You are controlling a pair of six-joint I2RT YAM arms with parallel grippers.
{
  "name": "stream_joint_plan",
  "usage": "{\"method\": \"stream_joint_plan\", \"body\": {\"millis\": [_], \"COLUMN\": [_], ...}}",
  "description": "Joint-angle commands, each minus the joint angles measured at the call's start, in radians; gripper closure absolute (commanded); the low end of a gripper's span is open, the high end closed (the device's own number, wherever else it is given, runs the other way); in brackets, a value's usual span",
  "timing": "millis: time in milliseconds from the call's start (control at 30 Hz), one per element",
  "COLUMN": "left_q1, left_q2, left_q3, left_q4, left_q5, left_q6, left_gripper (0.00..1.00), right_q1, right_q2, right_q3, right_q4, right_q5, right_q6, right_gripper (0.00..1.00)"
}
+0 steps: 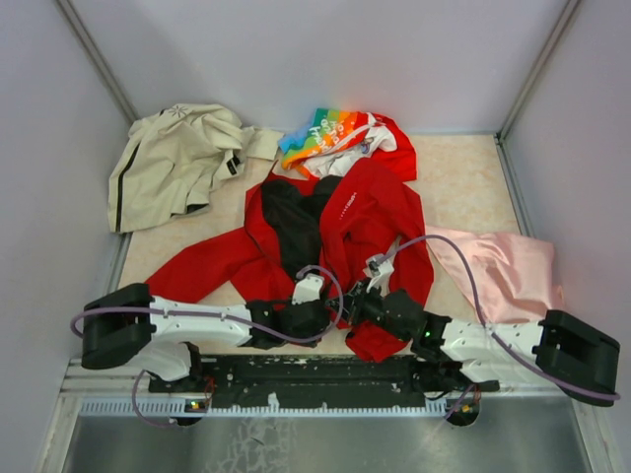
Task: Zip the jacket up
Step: Pick up the jacket from the center of the board.
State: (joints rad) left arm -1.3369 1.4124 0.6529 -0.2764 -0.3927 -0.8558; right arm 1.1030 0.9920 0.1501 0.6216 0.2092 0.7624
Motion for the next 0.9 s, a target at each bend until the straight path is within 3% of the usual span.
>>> {"method": "stream_joint_plan", "body": {"millis": [0,167,333,633,867], "left_q1": [-0.022,-0.042,-0.042,-0.041,-0.021], "left_q2": [0.063,0.089,0.038,-0.297,-0.591], "left_q3": [0.013,0.009,-0.014,-0.16,-0.381], "left_q4": [-0.067,-0.07,-0.054,0.135,0.448], "left_q5": [-0.008,-0.009,-0.028,-0.054,-0.019], "left_q6": [-0.019,-0.037,-0.031,0.074,0.242], "left_gripper": [0.49,0.54,0.72,0.97,1.0], "right_q1": [-0.009,-0.011,-0.011,-0.011,-0.011], "right_q2": [0.014,0.035,0.035,-0.003,-0.026], "right_q3": [0.0,0.005,0.006,0.002,0.011], "right_q4": [0.055,0.065,0.065,0.04,0.025], "right_q5": [0.046,0.036,0.027,0.017,-0.024], "right_q6": [-0.008,-0.006,-0.008,-0.035,-0.086], "right_gripper": [1.0,1.0,1.0,1.0,1.0]}}
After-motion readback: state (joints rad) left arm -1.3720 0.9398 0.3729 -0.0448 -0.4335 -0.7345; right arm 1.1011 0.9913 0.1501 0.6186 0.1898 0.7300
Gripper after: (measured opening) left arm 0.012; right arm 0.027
